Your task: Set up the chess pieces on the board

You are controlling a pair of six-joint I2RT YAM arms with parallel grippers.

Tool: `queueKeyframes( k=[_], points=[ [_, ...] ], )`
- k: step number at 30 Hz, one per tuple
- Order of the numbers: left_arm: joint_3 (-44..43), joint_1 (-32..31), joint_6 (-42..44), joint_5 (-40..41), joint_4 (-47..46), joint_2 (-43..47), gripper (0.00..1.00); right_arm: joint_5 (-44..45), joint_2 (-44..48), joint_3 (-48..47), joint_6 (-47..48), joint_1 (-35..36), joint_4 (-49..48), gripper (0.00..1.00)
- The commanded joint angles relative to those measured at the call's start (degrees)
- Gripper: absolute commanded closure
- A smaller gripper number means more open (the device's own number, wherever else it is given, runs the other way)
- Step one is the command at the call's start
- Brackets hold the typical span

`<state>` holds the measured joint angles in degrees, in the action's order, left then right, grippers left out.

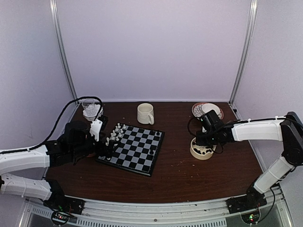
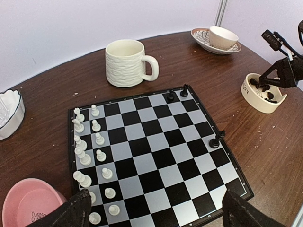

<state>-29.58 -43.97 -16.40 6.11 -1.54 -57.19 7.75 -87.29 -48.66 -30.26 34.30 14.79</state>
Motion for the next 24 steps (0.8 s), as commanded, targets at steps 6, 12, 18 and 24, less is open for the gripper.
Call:
queueKeyframes(
  k=[6,12,18,24],
  points=[
    [-1.7,0.2,0.6,-1.5,-1.3,-0.1,0.04,0.4,2.0,1.0,1.1,-0.3,-1.1,0.77],
    [-2.1,0.2,0.5,-2.2,-1.4,-1.3,0.04,1.2,3.3,1.6,2.0,-0.3,-1.2,0.72],
    [-2.3,0.2,0.5,-2.8,-1.4,-1.6,0.04,2.3,-1.9,-1.4,0.4,-0.3,2.0,0.59],
    [-2.2,0.2,0.3,-3.2,-1.5,-1.7,0.04,1.8,-4.1,-1.5,-0.1,-1.0,0.8,0.57]
  ],
)
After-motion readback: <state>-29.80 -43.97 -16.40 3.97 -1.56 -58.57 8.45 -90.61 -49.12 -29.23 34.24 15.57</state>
